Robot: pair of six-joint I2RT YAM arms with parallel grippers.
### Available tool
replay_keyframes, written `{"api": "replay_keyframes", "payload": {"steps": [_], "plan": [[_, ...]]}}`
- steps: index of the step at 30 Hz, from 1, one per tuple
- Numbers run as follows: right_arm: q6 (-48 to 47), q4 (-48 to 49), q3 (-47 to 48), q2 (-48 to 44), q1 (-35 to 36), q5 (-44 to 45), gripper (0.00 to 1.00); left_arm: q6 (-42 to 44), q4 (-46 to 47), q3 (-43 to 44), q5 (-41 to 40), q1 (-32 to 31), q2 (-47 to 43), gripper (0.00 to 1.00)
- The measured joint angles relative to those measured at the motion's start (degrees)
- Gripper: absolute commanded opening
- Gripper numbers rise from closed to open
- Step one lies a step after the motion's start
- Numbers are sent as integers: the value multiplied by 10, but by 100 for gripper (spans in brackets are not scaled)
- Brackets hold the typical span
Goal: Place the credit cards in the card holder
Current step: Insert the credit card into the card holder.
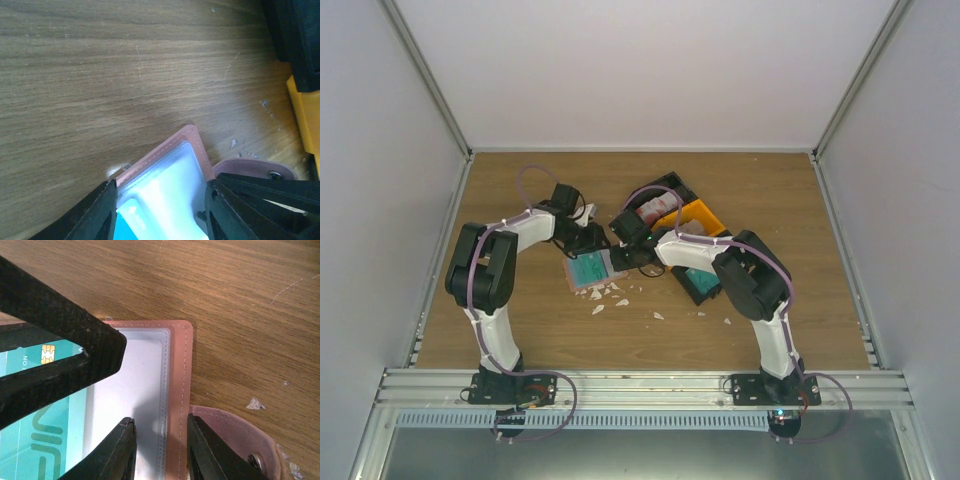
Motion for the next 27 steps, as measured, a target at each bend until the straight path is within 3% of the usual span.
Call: {"api": "replay_keyframes", "payload": {"steps": [8,17,21,27], "plan": [[0,0,0,0,0,-1,29,-44,10,-22,-10,-3,-68,55],[0,0,0,0,-2,-5,29,-117,17,-137,-47,-4,-193,54],[0,0,0,0,-2,-6,29,-141,21,-183,-40,-4,-201,45],[0,0,0,0,-2,-6,29,-154,24,-195,-37,-4,-198,49]]}}
